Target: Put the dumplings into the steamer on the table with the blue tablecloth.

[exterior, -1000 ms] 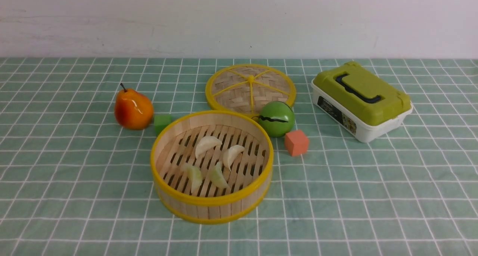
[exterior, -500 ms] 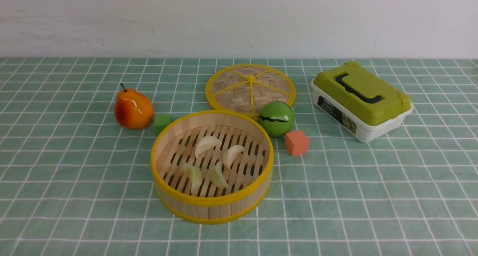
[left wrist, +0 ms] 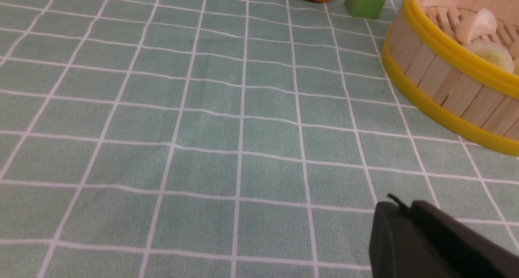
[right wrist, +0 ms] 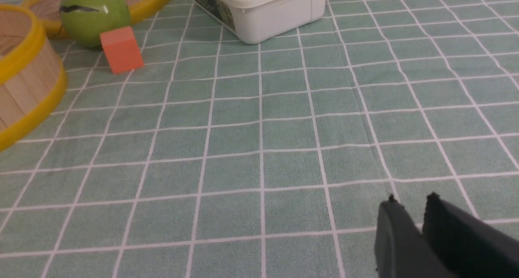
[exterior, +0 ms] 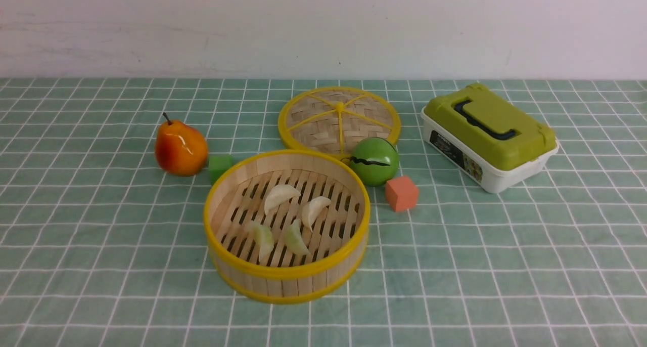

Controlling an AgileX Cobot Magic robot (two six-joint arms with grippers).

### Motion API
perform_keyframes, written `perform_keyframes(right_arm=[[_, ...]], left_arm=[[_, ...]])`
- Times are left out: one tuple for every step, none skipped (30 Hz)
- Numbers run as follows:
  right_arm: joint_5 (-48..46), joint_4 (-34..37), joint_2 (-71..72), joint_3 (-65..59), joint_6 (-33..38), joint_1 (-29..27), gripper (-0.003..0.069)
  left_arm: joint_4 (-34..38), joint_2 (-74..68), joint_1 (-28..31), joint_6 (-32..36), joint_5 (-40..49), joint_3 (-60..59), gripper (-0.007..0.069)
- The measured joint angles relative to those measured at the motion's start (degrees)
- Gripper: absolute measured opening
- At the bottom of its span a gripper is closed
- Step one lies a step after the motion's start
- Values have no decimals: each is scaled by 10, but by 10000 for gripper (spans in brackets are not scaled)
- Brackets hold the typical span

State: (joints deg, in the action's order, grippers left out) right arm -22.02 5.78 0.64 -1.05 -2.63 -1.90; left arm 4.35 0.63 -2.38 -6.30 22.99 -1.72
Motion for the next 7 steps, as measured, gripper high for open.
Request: perform_keyframes(right_arm=[[0, 0, 0, 0, 0, 0, 109], [0, 0, 0, 0, 0, 0, 113], [0, 0, 0, 0, 0, 0, 114], [0, 0, 0, 0, 0, 0, 115], [0, 0, 0, 0, 0, 0, 115], [0, 0, 0, 0, 0, 0, 117], [0, 0, 0, 0, 0, 0, 118]], left_arm=[[0, 0, 0, 0, 0, 0, 37], [0, 0, 0, 0, 0, 0, 39], [0, 0, 0, 0, 0, 0, 39], [0, 0, 0, 0, 0, 0, 39], [0, 0, 0, 0, 0, 0, 39], [0, 0, 0, 0, 0, 0, 39], [0, 0, 0, 0, 0, 0, 39]])
